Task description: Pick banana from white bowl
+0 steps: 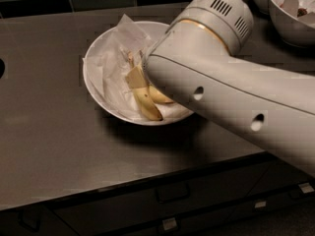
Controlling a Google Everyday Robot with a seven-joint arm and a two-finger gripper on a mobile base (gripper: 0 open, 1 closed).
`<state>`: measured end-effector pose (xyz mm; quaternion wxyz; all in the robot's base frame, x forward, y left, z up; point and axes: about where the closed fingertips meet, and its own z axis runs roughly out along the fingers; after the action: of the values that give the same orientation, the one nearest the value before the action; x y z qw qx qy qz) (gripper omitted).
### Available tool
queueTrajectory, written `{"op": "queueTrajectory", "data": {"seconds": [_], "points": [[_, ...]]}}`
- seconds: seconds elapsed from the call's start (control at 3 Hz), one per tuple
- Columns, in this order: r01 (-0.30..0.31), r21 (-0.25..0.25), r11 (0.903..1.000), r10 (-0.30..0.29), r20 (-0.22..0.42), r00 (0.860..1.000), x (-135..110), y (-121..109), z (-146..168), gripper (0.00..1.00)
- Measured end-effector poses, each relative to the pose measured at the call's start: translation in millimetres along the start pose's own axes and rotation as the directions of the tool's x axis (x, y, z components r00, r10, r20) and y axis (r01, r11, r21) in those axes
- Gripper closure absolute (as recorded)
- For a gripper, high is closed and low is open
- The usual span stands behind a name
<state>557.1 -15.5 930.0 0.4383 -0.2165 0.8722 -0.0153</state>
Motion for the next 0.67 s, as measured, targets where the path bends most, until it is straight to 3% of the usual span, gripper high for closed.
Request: {"op": "queueTrajectory", "data": {"seconds": [0.67], "points": [[-0.003,-0.067,0.9977,0.004,0.018,1.0,-5.0,2.6,19.0,0.2]]}}
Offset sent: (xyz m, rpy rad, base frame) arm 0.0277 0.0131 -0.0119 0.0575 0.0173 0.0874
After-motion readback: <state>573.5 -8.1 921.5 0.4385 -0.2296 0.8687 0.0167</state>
